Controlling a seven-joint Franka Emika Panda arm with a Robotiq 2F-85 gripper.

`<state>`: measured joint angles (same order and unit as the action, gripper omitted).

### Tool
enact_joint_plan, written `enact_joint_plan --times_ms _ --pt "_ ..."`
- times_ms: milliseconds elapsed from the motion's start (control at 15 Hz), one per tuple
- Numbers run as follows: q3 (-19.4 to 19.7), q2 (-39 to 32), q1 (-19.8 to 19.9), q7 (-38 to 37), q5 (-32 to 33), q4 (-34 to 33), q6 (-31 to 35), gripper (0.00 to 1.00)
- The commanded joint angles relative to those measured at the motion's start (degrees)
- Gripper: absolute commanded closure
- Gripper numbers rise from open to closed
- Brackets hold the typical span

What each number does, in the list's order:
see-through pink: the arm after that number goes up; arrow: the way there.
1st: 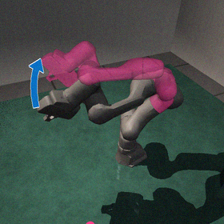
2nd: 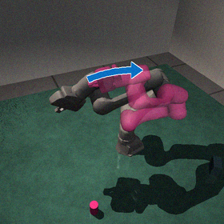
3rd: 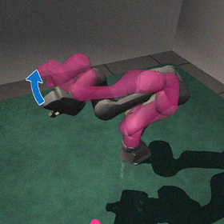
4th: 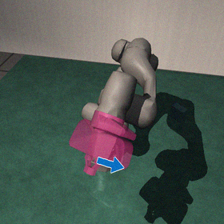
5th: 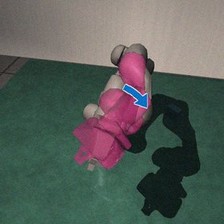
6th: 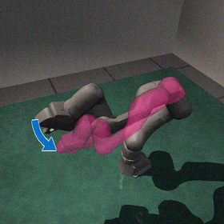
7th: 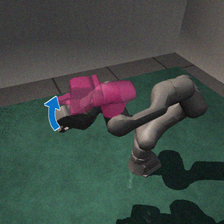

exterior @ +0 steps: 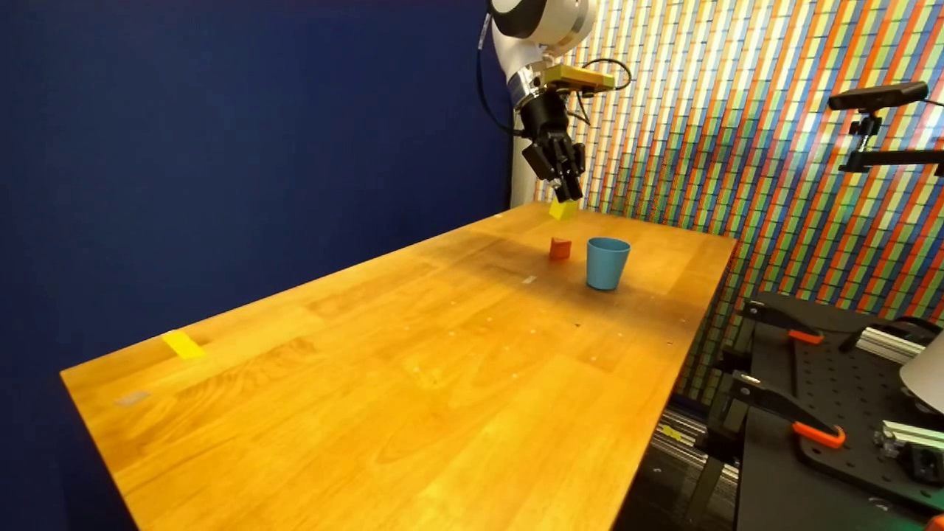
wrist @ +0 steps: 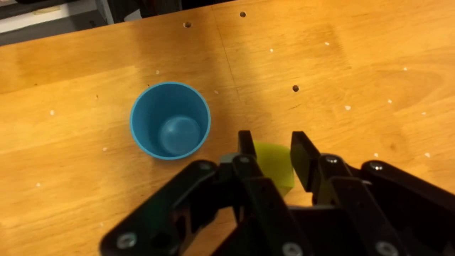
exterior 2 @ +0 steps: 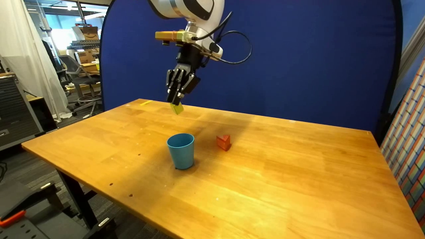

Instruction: Put the yellow block in the cup

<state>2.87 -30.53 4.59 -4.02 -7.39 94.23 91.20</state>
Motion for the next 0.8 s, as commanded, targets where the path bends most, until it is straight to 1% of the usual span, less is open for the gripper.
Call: enact_joint_plan --times_ms 0,267,733 --pt "1.1 1.6 1.7 -2.2 -3.1 3.5 0.2 0.92" --pt "2.5 2.4 3.0 -4.2 -5.1 7.2 1.4 0.92" --pt "3.7 4.3 4.8 -4.0 -9.4 13.0 2.7 0.92"
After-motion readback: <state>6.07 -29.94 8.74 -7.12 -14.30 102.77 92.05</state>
